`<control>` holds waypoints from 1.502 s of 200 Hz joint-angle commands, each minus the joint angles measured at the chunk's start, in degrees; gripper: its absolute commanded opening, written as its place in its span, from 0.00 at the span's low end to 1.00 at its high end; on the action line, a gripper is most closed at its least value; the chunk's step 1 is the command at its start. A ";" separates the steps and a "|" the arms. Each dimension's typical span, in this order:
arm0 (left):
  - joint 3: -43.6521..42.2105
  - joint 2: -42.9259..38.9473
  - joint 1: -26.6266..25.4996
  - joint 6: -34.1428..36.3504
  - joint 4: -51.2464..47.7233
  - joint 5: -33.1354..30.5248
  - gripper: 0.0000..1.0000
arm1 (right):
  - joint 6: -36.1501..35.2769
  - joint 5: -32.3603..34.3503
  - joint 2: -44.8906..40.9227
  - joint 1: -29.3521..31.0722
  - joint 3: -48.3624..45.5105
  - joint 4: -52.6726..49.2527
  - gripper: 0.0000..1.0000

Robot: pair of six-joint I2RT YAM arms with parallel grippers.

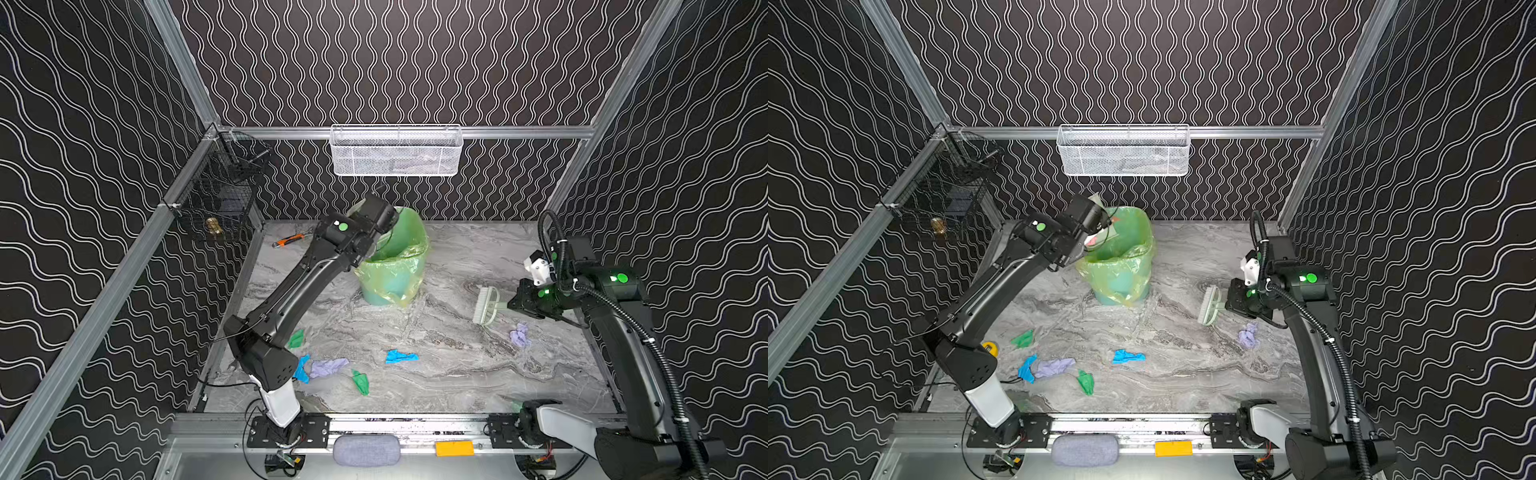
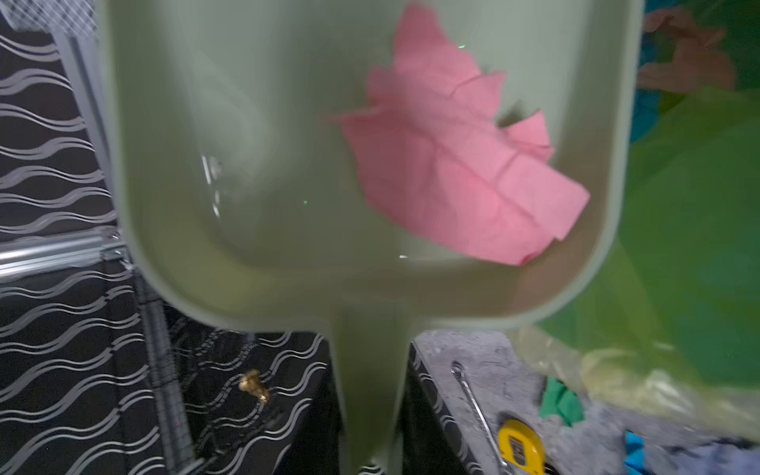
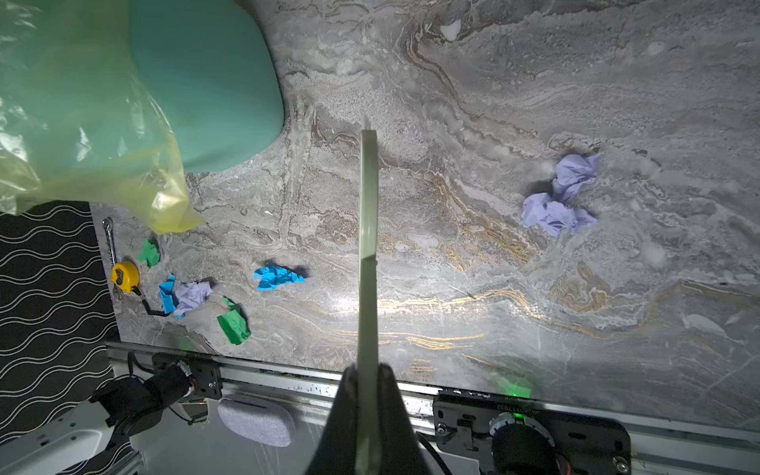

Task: Sweep away the paper scraps from the table
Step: 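Lower the empty dustpan beside the purple scrap while the right gripper brings the brush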

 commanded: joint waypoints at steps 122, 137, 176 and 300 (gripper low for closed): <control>-14.53 -7.19 -4.00 18.30 21.20 -10.52 0.03 | 0.36 4.26 -2.93 -0.01 -1.79 -1.62 0.00; -11.68 -6.96 -4.11 13.86 17.41 -8.59 0.03 | 1.61 8.35 -3.20 -0.02 -2.48 -1.22 0.00; -3.09 -5.98 -7.61 0.14 5.97 0.17 0.04 | 5.81 21.86 -3.32 -0.35 -5.04 -0.16 0.00; -3.73 0.15 -21.04 -25.86 1.04 34.81 0.05 | 13.91 40.47 5.55 -4.48 -9.34 -1.02 0.00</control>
